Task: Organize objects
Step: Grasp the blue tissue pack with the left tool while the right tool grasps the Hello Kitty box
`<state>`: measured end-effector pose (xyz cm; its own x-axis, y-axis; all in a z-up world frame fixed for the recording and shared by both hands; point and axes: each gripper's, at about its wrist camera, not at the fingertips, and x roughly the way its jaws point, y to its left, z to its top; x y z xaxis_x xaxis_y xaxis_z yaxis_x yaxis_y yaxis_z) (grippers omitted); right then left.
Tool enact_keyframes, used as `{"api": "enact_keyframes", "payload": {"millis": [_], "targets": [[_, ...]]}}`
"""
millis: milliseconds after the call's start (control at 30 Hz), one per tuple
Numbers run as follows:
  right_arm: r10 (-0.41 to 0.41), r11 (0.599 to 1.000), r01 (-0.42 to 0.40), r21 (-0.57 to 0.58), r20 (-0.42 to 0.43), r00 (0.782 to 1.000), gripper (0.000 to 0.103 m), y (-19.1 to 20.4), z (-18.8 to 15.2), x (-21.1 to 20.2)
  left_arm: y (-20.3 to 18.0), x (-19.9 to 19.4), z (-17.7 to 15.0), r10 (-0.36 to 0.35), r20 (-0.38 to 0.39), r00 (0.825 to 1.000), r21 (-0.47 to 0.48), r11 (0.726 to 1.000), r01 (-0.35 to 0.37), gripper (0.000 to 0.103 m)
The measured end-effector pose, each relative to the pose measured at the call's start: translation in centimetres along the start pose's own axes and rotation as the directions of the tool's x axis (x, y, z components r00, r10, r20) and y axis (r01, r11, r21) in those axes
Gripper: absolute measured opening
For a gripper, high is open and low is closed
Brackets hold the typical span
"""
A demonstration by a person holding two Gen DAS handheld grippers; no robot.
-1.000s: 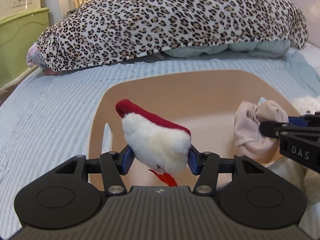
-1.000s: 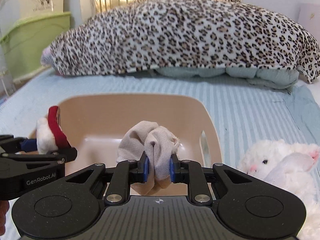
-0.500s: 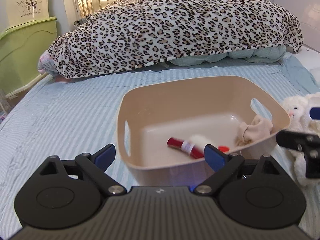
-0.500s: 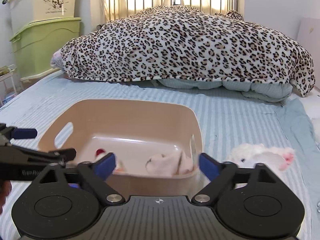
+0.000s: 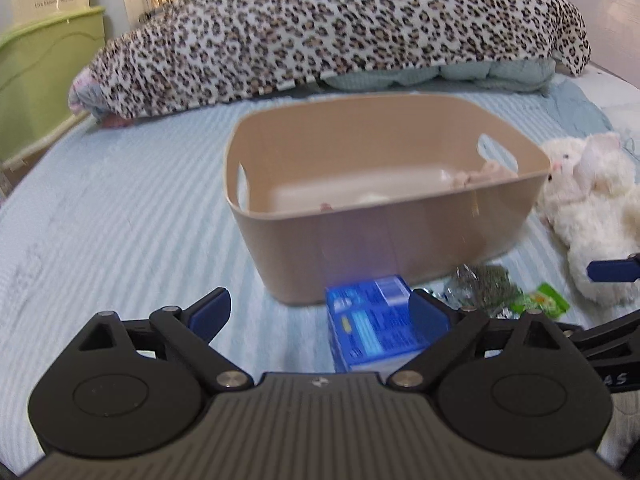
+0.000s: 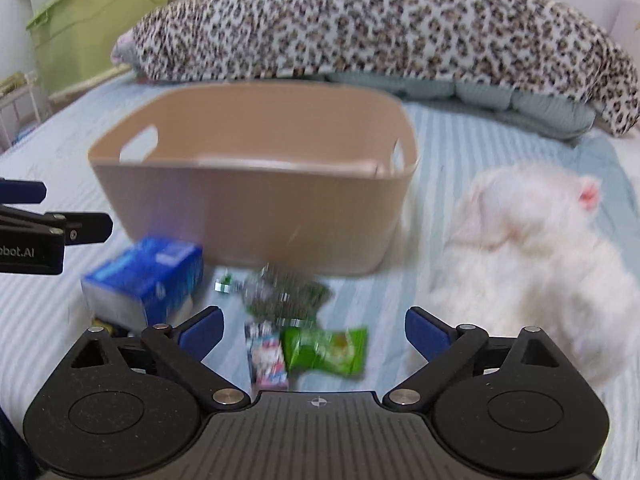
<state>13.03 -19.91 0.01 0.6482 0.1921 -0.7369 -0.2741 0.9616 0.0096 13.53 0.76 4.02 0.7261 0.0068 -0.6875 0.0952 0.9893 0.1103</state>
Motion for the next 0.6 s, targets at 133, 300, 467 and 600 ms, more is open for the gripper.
{"api": "enact_keyframes", "payload": {"millis": [133,300,467,600], "targets": [[0.019,1.0,-0.019,0.0,-0.059,0.998,0.094,0.4,-1.2,1.2,-0.7,1.0,-0.7,-0.003,-0.026,1.0,-0.003,1.0,0.003,0.096],[0.046,0.999,-0.044,0.016,-0.139,0.989,0.088,0.4,-2.6,2.7,-1.8,2.0,-1.2,-0.026,-0.046,0.999,-0.01,1.0,0.025,0.096],[0.064,0.998,-0.059,0.037,-0.161,0.985,0.086,0.4,-2.9,3.5,-2.5,2.8,-1.8,-0.058,-0.066,0.996,-0.035,0.998,0.056,0.096],[0.061,0.998,-0.06,0.014,-0.16,0.985,0.078,1.1,-3.1,3.7,-2.7,3.3,-1.9,-0.076,-0.076,0.994,-0.064,0.995,0.071,0.096]]}}
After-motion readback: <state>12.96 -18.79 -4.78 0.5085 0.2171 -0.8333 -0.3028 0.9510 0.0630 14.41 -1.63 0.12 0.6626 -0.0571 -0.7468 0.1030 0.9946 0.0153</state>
